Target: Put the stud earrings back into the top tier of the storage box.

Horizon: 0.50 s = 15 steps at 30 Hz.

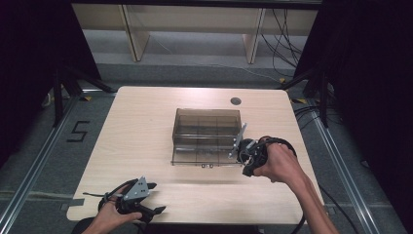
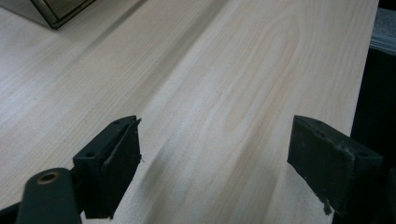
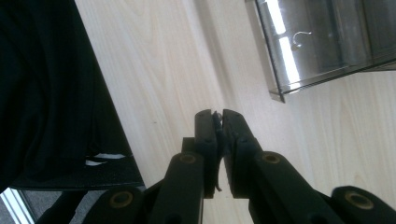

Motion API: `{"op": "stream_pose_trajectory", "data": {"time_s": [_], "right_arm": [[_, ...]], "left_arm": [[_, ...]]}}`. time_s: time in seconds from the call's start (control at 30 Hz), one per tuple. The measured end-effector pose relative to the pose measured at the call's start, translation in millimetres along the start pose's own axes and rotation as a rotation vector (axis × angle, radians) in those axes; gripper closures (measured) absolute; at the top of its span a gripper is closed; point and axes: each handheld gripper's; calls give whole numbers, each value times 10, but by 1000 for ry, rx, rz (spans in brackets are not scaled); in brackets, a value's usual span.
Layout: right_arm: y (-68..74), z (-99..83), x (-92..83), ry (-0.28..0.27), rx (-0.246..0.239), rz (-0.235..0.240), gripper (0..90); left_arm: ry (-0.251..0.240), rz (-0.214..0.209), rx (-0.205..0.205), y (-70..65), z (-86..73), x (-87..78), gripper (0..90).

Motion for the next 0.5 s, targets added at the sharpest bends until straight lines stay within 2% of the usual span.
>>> {"op": "stream_pose_trajectory", "data": {"time_s": [0.07, 0.13, 0.17, 0.3, 0.37, 0.47, 0.5], "right_arm": [[-12, 23, -20, 4, 8, -4, 857], [-19, 47, -37, 6, 17, -6, 857], [-29, 66, -49, 9, 16, -6, 857], [-74, 107, -67, -5, -4, -7, 857], [-86, 133, -76, -6, 5, -10, 857], [-112, 159, -77, -10, -2, -11, 856], [-124, 172, -83, -15, 2, -10, 856]], "left_arm": [[22, -2, 21, 22, 4, -12, 165], [19, -2, 21, 22, 4, -9, 165], [9, 3, 10, 7, 2, -5, 166], [21, -3, 21, 23, 4, -12, 165], [2, 1, 5, 3, 0, 1, 165], [0, -7, 1, 1, 0, 1, 165], [19, -2, 20, 21, 4, -9, 165]]}}
Point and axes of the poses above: each handheld gripper's, and its own axes: x roughly forward along the jaws, z roughly out of its top, y roughly to its left, and after that the axes turned 3 degrees about -x, right-handed
